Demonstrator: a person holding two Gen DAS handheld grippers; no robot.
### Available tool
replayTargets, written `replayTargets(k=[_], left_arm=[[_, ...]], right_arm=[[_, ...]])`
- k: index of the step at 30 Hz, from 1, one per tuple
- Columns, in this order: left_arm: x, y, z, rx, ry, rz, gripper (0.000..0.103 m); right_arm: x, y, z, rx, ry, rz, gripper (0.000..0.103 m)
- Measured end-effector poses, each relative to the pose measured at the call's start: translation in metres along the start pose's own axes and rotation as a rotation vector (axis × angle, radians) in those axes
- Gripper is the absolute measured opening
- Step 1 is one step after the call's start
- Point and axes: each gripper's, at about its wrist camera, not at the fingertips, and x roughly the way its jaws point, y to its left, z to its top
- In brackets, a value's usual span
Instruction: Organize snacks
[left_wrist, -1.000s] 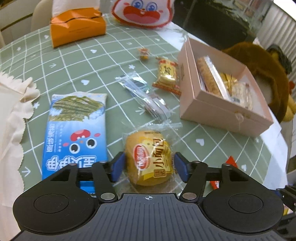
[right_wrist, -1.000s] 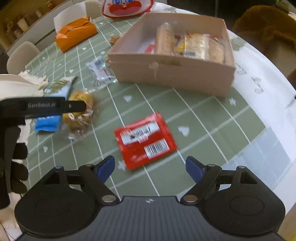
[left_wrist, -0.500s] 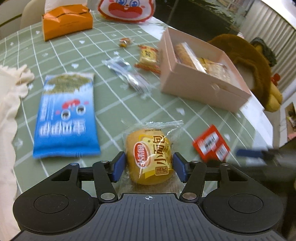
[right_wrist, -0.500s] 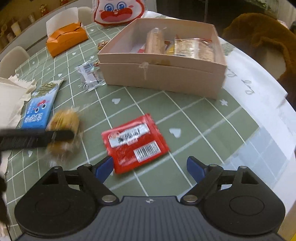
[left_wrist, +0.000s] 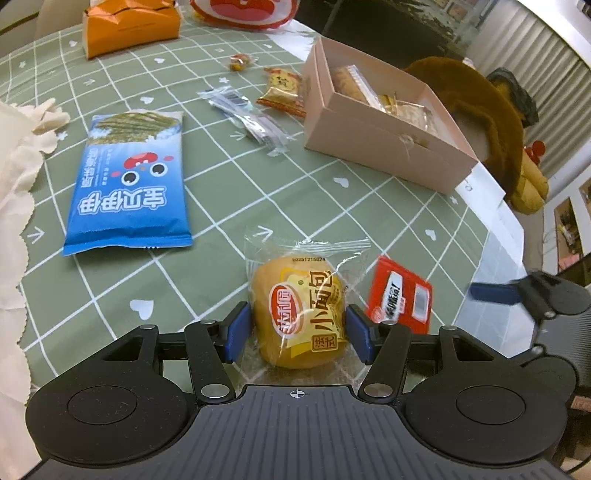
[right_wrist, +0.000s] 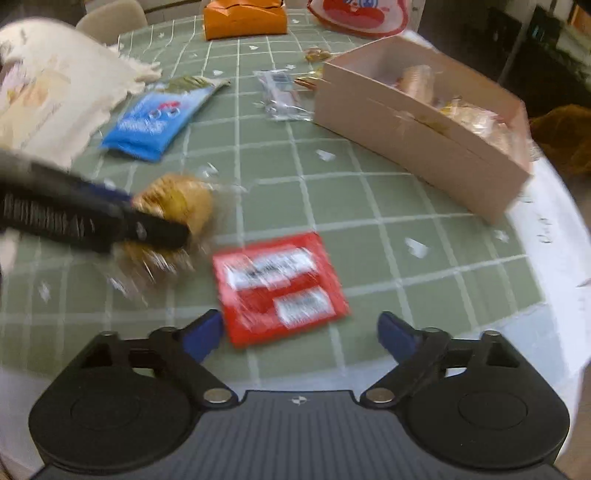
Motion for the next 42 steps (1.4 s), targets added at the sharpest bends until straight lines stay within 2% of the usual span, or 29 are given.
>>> replayTargets(k=[6, 8, 10, 13, 15, 19, 24, 27, 29, 30, 39, 42], left_arm=[[0.0, -0.003, -0.002, 0.006, -0.004, 0.013, 0.062], [0.0, -0.003, -0.003, 0.011, -0.004, 0.012, 0.062], [0.0, -0.003, -0.003, 0.013, -0.003, 0.009, 0.062], [-0.001, 0.0, -0.003, 0.003, 0.002, 0.0, 0.062], [-0.003, 0.002, -0.004, -0.013, 0.001, -0.004, 0.062], [-0.004, 0.002, -0.005, -0.016, 0.001, 0.006, 0.062], [-0.005, 0.002, -0.005, -0.016, 0.004, 0.007, 0.062], [-0.005, 0.001, -0.005, -0.004, 0.008, 0.012, 0.062], [-0.004, 0.0, -0.004, -0.002, 0.011, 0.017, 0.062], [-0.004, -0.001, -0.004, -0.001, 0.012, 0.019, 0.062], [-0.003, -0.005, -0.006, 0.03, -0.007, 0.037, 0.063], [-0.007, -0.002, -0.011, 0.002, -0.042, -0.006, 0.059]], right_arm=[[-0.008, -0.039, -0.01, 0.095, 0.01, -0.17, 0.1], [-0.013, -0.047, -0.01, 0.158, 0.004, -0.145, 0.1], [-0.019, -0.047, -0.009, 0.203, -0.017, -0.08, 0.1], [-0.019, -0.033, -0.004, 0.212, -0.024, 0.028, 0.1], [-0.016, -0.02, 0.0, 0.206, -0.027, 0.066, 0.1], [0.002, -0.003, 0.012, 0.18, -0.015, 0.065, 0.1], [0.015, 0.004, 0.022, 0.187, -0.008, 0.029, 0.093], [0.009, 0.004, 0.02, 0.192, -0.022, 0.023, 0.079], [0.005, 0.0, 0.018, 0.213, -0.026, 0.012, 0.064], [0.003, -0.002, 0.016, 0.224, -0.024, 0.009, 0.063], [-0.009, -0.014, 0.0, 0.308, 0.003, 0.014, 0.062], [-0.024, -0.018, -0.004, 0.327, -0.02, 0.02, 0.059]])
